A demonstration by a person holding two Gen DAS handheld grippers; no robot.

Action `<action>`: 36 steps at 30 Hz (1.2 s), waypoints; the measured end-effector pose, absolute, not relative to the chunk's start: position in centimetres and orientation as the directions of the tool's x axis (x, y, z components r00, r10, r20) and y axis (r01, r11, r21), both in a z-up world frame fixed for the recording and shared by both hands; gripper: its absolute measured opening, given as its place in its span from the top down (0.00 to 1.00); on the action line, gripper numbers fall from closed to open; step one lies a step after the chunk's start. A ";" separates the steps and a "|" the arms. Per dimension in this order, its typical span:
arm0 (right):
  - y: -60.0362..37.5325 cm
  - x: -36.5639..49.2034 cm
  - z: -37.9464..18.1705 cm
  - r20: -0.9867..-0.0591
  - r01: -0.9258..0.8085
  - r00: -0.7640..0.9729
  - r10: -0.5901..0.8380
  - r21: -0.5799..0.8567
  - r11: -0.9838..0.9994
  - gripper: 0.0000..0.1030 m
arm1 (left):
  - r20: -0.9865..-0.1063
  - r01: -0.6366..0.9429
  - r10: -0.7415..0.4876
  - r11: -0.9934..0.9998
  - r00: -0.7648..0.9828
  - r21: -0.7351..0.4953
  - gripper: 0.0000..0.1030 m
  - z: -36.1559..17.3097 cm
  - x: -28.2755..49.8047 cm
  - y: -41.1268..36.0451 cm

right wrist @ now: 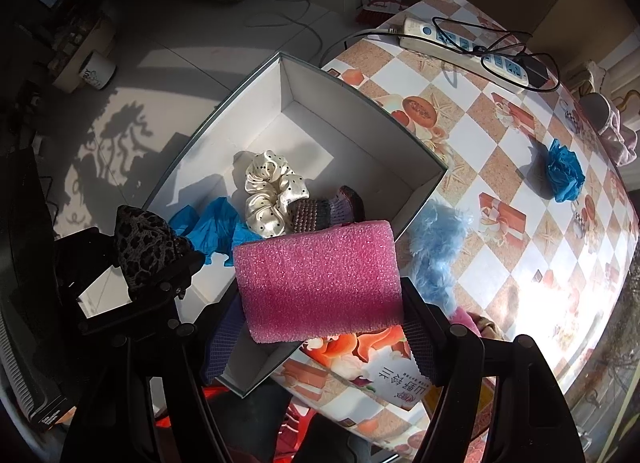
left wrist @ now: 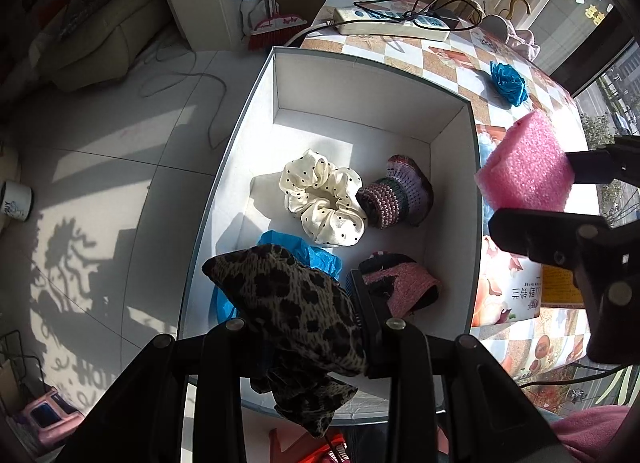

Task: Organize soft objects
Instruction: 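Open both grippers to drop the scrunchie and sponge into the box, then move both grippers back toward the fluffy duster and beige sock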

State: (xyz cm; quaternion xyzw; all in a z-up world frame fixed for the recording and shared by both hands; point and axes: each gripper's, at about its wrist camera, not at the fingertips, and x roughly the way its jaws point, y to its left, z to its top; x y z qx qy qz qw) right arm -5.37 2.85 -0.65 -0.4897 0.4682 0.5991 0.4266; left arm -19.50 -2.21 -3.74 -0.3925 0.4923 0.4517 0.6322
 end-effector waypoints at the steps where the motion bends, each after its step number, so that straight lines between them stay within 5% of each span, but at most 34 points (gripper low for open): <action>1: 2.9 -5.5 -0.7 -0.986 -0.970 -0.156 0.051 0.143 -0.199 0.28 | -0.977 -0.957 0.184 0.284 0.107 -0.052 0.66 -3.8 -19.5 -2.2; 7: 3.3 -5.8 -1.1 -0.986 -0.969 -0.161 0.036 0.151 -0.196 0.28 | -0.979 -0.957 0.176 0.286 0.106 -0.053 0.62 -3.9 -19.4 -2.2; 11: 3.5 -5.7 -1.3 -0.986 -0.970 -0.164 0.027 0.156 -0.186 0.28 | -0.977 -0.958 0.193 0.283 0.093 -0.035 0.29 -3.8 -19.3 -2.2; 13: 3.5 -5.6 -1.3 -0.986 -0.971 -0.162 0.026 0.155 -0.183 0.27 | -0.975 -0.958 0.201 0.286 0.091 -0.031 0.23 -3.6 -19.2 -2.2; 16: 3.6 -5.5 -1.3 -0.987 -0.972 -0.156 0.028 0.149 -0.179 0.13 | -0.981 -0.959 0.169 0.280 0.098 -0.047 0.22 -3.9 -19.1 -2.0; 22: 3.6 -5.5 -0.9 -0.989 -0.973 -0.143 0.046 0.132 -0.189 0.09 | -0.980 -0.964 0.163 0.257 0.113 -0.068 0.10 -4.0 -19.1 -2.0; 24: 3.7 -5.3 -0.9 -0.989 -0.974 -0.137 0.045 0.127 -0.190 0.00 | -0.981 -0.967 0.154 0.245 0.114 -0.074 0.10 -4.0 -19.2 -1.9; 36: 3.7 -1.7 0.3 -0.988 -0.984 -0.134 0.082 0.122 -0.129 0.00 | -0.976 -0.958 0.126 0.248 0.180 -0.144 0.10 -2.9 -17.9 -0.9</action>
